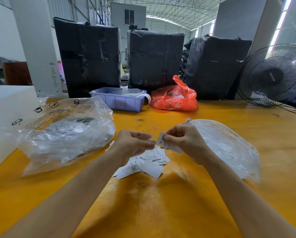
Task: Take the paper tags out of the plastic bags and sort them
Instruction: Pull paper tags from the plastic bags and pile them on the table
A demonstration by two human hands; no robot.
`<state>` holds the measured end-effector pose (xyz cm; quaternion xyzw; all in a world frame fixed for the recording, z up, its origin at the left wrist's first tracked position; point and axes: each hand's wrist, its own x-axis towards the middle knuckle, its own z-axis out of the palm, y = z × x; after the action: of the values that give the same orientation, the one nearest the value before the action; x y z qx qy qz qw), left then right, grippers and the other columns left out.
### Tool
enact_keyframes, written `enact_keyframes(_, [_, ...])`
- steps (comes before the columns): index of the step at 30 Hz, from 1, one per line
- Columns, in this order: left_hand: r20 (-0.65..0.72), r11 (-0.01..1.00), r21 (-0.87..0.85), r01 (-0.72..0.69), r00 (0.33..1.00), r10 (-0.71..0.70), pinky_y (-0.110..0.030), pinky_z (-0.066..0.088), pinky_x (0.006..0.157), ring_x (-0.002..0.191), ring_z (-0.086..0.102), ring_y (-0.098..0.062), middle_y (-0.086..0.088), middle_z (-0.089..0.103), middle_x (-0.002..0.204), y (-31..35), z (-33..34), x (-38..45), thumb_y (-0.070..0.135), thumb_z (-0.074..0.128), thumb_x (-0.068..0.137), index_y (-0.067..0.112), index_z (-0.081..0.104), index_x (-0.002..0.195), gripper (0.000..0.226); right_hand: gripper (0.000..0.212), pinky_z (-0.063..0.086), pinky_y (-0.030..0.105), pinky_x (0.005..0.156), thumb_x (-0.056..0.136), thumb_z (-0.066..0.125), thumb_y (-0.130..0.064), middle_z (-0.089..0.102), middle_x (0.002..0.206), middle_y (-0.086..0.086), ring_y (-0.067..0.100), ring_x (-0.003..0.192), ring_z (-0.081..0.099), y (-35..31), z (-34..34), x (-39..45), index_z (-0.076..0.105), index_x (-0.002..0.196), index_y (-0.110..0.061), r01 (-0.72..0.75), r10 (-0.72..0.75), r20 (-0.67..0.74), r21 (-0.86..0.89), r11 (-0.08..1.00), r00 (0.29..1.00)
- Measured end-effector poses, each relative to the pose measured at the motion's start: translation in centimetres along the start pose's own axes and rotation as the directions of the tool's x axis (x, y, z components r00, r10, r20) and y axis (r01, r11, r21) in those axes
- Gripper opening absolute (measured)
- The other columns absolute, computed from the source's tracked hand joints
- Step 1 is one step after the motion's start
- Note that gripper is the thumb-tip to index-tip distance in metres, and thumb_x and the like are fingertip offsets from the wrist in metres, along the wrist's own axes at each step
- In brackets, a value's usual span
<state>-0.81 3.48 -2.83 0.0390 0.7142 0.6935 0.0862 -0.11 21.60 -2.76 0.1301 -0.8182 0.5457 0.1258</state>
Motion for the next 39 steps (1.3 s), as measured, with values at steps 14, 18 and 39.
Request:
enact_keyframes(14, [-0.002,0.999,-0.049,-0.001,1.000,0.001,-0.024,0.051,0.070,0.076,0.070,-0.011,-0.001,0.074,0.080,-0.1,0.0,0.2,-0.008,0.076,0.067,0.007,0.065,0.091,0.030,0.005,0.048,0.016,0.056,0.081,0.072,-0.009,0.069,0.075,0.004,0.004,0.060,0.060,0.2,-0.2,0.1,0.068,0.077,-0.007,-0.002,0.001,-0.014,-0.040,0.999,1.000])
enact_keyframes(18, [0.002,1.000,-0.028,0.000,1.000,0.000,-0.023,0.051,0.070,0.075,0.069,-0.011,0.000,0.074,0.077,-0.1,0.1,0.1,-0.008,0.076,0.067,0.007,0.065,0.089,0.029,0.004,0.048,0.018,0.056,0.080,0.072,-0.008,0.068,0.074,0.005,0.007,0.061,0.060,0.3,0.2,0.0,0.069,0.078,-0.005,0.004,-0.004,0.007,-0.054,0.999,1.000])
enact_keyframes(39, [0.041,0.971,-0.215,0.105,0.994,-0.098,-0.023,0.057,0.050,0.067,0.072,-0.027,-0.023,0.071,0.079,0.2,0.3,-0.2,-0.002,0.068,0.077,-0.009,0.067,0.088,0.013,0.013,0.051,0.020,0.052,0.082,0.070,-0.006,0.068,0.079,0.014,0.012,0.060,0.064,-0.3,0.7,-0.2,0.068,0.091,0.004,0.090,-0.091,-0.023,-0.044,0.995,0.996])
